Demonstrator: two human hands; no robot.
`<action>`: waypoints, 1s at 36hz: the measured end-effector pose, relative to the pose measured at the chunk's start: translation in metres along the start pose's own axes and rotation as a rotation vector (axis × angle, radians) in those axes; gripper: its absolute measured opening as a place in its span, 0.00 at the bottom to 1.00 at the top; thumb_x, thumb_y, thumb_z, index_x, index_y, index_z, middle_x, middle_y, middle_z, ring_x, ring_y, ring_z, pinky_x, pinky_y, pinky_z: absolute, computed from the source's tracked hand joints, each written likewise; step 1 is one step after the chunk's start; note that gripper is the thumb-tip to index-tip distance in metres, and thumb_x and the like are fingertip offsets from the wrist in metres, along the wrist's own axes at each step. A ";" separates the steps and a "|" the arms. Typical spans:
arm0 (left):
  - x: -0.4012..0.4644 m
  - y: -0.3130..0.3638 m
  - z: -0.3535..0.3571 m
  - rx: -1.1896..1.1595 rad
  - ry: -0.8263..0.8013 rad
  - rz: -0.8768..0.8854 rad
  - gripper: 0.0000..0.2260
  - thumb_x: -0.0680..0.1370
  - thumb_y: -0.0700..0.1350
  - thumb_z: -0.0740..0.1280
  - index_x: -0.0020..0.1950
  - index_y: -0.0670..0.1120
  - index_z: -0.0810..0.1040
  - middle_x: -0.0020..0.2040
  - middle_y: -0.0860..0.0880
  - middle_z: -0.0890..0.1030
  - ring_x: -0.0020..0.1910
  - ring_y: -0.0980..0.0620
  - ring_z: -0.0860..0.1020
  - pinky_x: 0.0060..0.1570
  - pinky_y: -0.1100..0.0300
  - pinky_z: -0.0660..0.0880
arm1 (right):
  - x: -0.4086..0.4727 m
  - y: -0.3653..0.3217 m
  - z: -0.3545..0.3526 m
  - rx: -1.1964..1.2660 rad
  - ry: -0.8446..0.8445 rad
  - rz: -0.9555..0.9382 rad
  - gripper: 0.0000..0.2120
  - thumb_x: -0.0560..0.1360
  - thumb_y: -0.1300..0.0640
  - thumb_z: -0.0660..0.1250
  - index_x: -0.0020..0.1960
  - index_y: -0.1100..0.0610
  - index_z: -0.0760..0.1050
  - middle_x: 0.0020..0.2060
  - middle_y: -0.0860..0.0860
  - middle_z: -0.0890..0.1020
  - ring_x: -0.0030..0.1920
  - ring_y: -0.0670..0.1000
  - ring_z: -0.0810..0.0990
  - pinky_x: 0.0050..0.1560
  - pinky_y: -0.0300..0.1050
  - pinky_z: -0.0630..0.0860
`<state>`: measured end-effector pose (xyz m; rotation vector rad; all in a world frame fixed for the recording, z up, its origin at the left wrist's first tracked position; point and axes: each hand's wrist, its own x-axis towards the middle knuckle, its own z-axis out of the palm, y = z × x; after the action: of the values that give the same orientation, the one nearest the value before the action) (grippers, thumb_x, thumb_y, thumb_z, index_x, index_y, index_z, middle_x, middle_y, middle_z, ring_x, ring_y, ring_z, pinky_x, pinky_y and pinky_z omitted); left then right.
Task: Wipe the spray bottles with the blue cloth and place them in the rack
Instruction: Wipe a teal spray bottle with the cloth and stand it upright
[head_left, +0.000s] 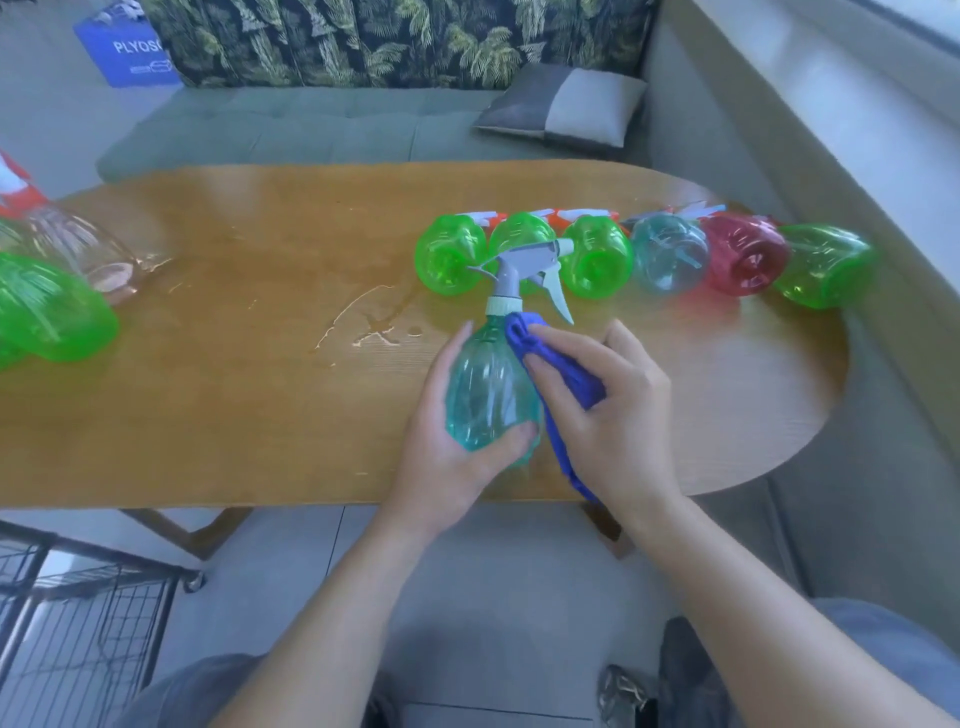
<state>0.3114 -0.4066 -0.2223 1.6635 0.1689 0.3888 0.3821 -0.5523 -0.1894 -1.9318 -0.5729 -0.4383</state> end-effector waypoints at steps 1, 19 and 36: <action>0.000 -0.001 0.001 -0.003 -0.002 0.009 0.43 0.72 0.42 0.81 0.84 0.50 0.65 0.78 0.56 0.75 0.78 0.54 0.72 0.79 0.46 0.71 | 0.003 0.000 0.000 -0.027 0.009 -0.053 0.11 0.78 0.54 0.76 0.60 0.49 0.86 0.39 0.47 0.73 0.39 0.45 0.75 0.43 0.34 0.72; -0.002 -0.004 0.000 0.044 -0.012 0.043 0.43 0.69 0.45 0.82 0.82 0.55 0.68 0.75 0.56 0.78 0.75 0.50 0.76 0.75 0.46 0.74 | 0.039 0.005 -0.011 -0.203 -0.109 -0.294 0.11 0.78 0.49 0.75 0.59 0.47 0.86 0.42 0.47 0.77 0.38 0.50 0.78 0.36 0.52 0.78; 0.000 -0.004 0.002 0.067 -0.067 0.023 0.44 0.70 0.44 0.82 0.83 0.56 0.67 0.75 0.54 0.78 0.74 0.49 0.77 0.74 0.46 0.75 | 0.055 0.018 -0.022 -0.219 0.076 -0.131 0.12 0.77 0.48 0.74 0.59 0.48 0.86 0.42 0.45 0.77 0.40 0.47 0.78 0.41 0.52 0.78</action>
<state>0.3127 -0.4080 -0.2266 1.7430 0.1143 0.3476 0.4367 -0.5677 -0.1642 -2.0821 -0.6255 -0.6795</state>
